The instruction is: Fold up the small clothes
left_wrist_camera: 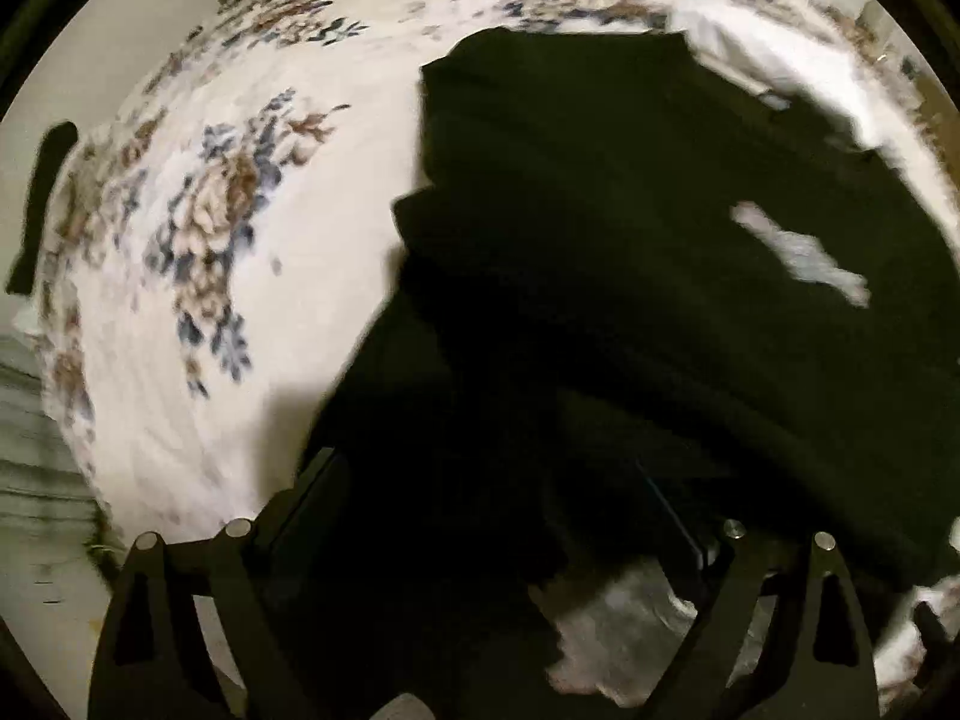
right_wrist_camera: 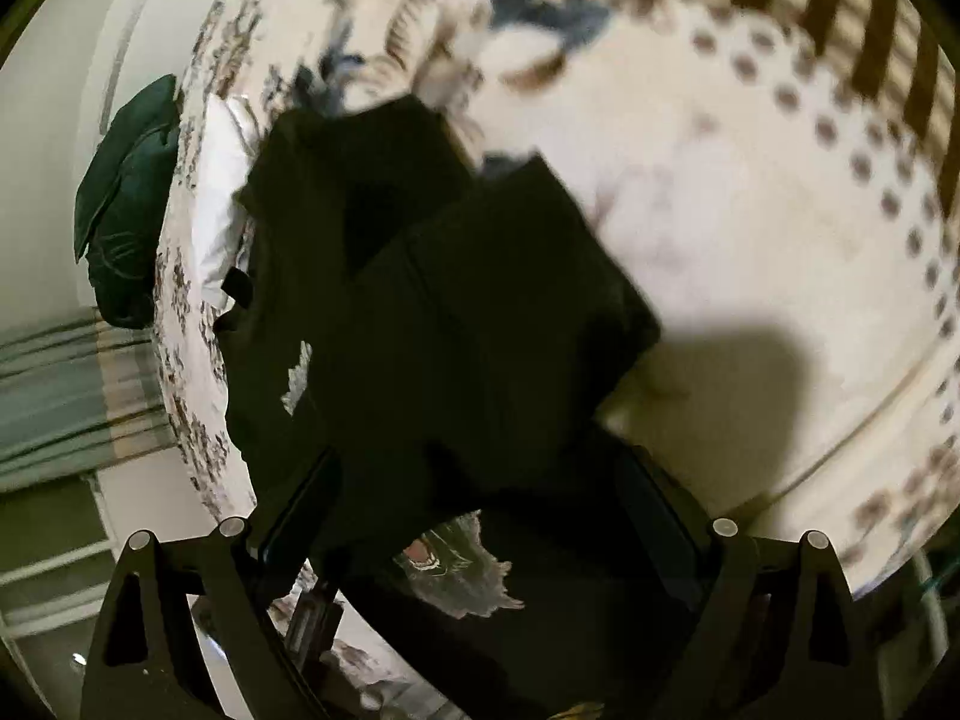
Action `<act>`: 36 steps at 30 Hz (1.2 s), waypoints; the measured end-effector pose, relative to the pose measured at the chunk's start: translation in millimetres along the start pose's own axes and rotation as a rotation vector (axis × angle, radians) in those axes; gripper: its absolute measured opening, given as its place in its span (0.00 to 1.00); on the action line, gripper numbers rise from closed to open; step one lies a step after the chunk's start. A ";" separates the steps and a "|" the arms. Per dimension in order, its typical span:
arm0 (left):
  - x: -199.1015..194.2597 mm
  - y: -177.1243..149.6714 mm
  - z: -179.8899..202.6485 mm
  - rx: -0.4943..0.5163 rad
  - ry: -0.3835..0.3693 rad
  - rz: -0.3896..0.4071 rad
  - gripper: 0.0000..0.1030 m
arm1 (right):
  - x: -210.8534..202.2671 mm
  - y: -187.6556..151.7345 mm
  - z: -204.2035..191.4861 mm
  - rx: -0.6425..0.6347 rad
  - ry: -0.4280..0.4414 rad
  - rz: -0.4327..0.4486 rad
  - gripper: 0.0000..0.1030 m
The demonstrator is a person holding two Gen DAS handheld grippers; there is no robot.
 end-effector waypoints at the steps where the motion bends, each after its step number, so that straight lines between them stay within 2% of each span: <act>1: 1.5 4.4 -6.6 -0.015 0.016 0.009 0.91 | 5.0 0.6 -1.1 0.009 0.017 0.003 0.82; 2: 2.8 8.7 -18.6 -0.043 0.044 0.017 0.91 | 10.8 1.2 -4.4 0.020 0.039 0.006 0.75; 4: 7.1 12.7 -39.7 -0.096 0.059 0.015 0.92 | 18.2 4.0 -10.3 0.037 0.053 0.029 0.75; 7: 19.7 9.5 -64.8 -0.186 0.003 -0.031 0.92 | 19.8 7.2 -14.4 0.062 0.055 0.064 0.74; 8: 21.9 7.5 -69.4 -0.205 -0.011 -0.041 0.92 | 19.4 6.1 -16.3 0.061 0.058 0.068 0.71; 13: 21.6 2.3 -80.4 -0.285 -0.060 -0.058 0.92 | 7.6 -8.2 -28.5 0.019 0.059 0.113 0.68; 19: 37.0 3.4 -109.2 -0.391 -0.111 -0.079 0.93 | 19.3 -6.5 -30.4 0.004 0.045 0.094 0.65; 23: 40.3 1.8 -115.8 -0.375 -0.117 -0.067 0.93 | 9.9 0.7 -22.5 -0.049 -0.015 0.112 0.65; 28: 29.1 -2.3 -112.7 -0.301 -0.093 -0.066 0.93 | 5.9 13.0 2.0 -0.008 -0.042 0.128 0.65; 32: -1.9 -20.6 -107.5 -0.150 -0.068 -0.054 0.93 | 16.3 19.7 12.8 -0.097 -0.208 0.101 0.65; 34: -20.0 -27.7 -115.1 -0.120 -0.033 -0.023 0.93 | 7.7 21.1 3.8 -0.133 -0.181 0.129 0.65; 36: -32.5 -24.1 -118.6 -0.140 -0.034 0.008 0.93 | -1.1 21.4 -11.0 -0.215 -0.180 0.171 0.65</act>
Point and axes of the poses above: each gripper's, at about its wrist camera, not at the fingertips, and x roughly the way its jaws point, z to its right, y to its top, the point moved 9 cm from there along x, roughly the way its jaws point, and after that the axes turned 3 degrees about -z, right-handed, at the moved point
